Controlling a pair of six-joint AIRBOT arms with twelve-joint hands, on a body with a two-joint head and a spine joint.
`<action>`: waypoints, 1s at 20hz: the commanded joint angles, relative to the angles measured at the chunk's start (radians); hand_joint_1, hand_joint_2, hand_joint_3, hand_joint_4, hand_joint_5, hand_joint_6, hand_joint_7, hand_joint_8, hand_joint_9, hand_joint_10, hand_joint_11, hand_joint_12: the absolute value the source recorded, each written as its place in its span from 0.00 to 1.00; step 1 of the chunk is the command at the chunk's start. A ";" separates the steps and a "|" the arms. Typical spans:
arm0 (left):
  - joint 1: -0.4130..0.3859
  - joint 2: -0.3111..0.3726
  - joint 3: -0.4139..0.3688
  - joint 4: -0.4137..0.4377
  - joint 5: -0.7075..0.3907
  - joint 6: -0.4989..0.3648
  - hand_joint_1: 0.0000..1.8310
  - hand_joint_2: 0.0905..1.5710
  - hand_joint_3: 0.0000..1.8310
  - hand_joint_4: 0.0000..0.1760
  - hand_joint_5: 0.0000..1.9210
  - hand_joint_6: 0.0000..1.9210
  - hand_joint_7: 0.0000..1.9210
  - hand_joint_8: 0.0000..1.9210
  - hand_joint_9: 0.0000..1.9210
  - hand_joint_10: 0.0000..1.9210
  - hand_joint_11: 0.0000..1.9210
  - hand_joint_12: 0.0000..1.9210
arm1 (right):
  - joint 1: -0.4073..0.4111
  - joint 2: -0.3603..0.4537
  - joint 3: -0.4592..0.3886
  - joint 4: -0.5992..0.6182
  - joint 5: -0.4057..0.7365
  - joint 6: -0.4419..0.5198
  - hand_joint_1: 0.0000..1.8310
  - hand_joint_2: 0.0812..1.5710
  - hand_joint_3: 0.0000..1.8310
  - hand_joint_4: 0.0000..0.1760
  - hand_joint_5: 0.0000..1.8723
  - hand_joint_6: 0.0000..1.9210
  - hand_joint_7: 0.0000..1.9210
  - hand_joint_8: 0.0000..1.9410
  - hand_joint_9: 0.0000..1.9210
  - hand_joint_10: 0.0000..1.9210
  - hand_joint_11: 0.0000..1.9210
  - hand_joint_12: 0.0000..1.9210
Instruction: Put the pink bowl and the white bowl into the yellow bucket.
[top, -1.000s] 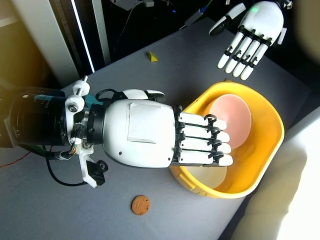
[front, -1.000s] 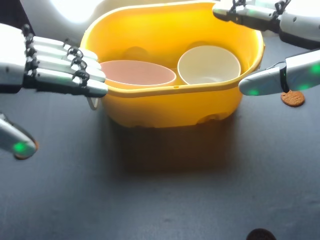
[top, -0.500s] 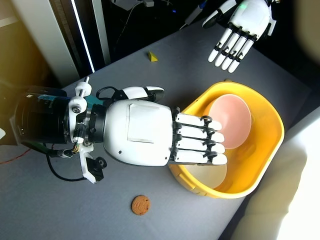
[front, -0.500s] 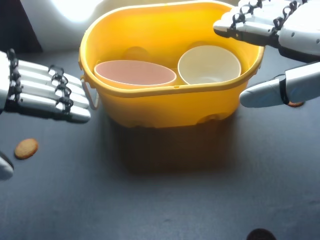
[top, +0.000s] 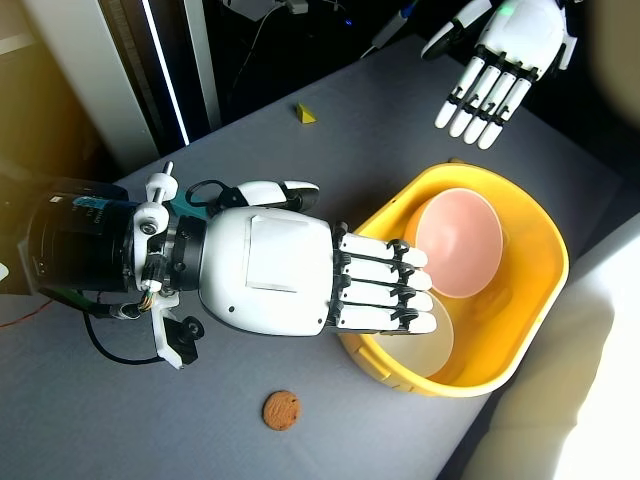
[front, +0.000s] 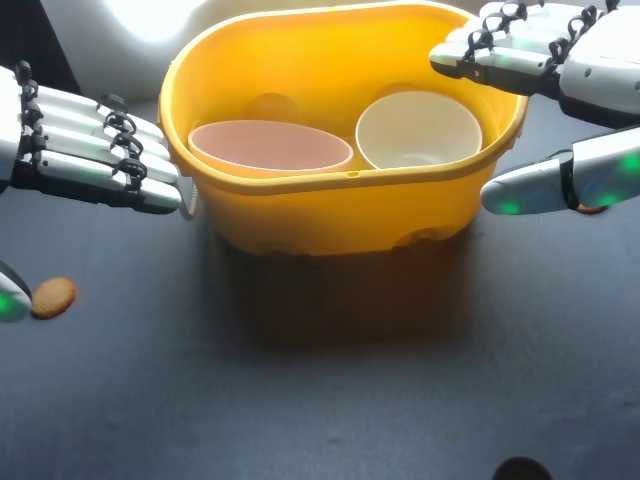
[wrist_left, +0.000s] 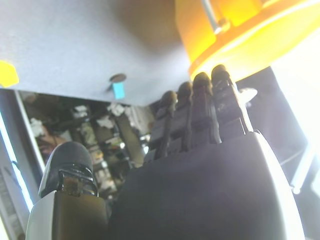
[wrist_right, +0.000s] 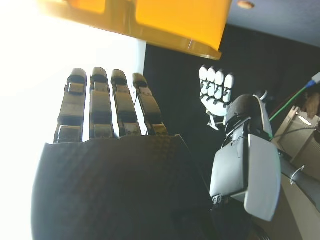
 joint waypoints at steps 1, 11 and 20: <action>-0.008 0.017 0.001 -0.079 -0.024 -0.006 0.00 0.73 0.00 0.00 0.00 0.00 0.00 0.00 0.00 0.00 0.00 0.00 | 0.008 0.015 0.001 0.037 0.108 0.005 0.00 0.61 0.00 0.00 0.01 0.00 0.00 0.00 0.00 0.00 0.00 0.00; 0.002 0.019 -0.041 -0.025 0.003 -0.050 0.00 0.73 0.00 0.00 0.00 0.00 0.00 0.00 0.00 0.00 0.00 0.00 | 0.008 0.017 0.001 0.037 0.116 0.005 0.00 0.63 0.01 0.00 0.00 0.00 0.00 0.00 0.00 0.00 0.00 0.00; 0.000 0.020 -0.051 0.017 0.050 -0.166 0.00 0.74 0.00 0.00 0.00 0.00 0.00 0.00 0.00 0.00 0.00 0.00 | 0.010 0.017 0.001 0.037 0.124 0.005 0.00 0.63 0.00 0.00 0.00 0.00 0.00 0.00 0.00 0.00 0.00 0.00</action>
